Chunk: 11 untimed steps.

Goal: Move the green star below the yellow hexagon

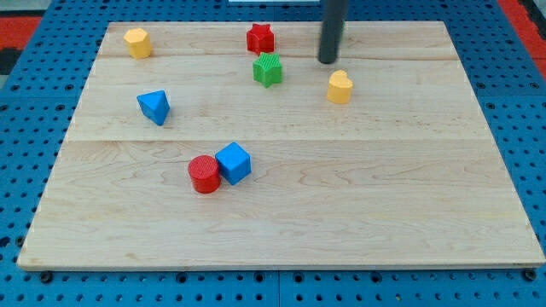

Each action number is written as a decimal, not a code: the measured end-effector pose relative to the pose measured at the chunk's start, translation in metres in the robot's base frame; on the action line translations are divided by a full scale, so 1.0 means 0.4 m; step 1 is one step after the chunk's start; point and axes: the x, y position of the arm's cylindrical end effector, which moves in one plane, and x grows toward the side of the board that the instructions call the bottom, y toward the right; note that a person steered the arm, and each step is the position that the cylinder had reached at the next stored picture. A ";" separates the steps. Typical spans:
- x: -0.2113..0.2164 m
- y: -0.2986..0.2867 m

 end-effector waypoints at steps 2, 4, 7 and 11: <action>-0.118 0.018; -0.173 0.115; 0.023 0.117; 0.092 0.146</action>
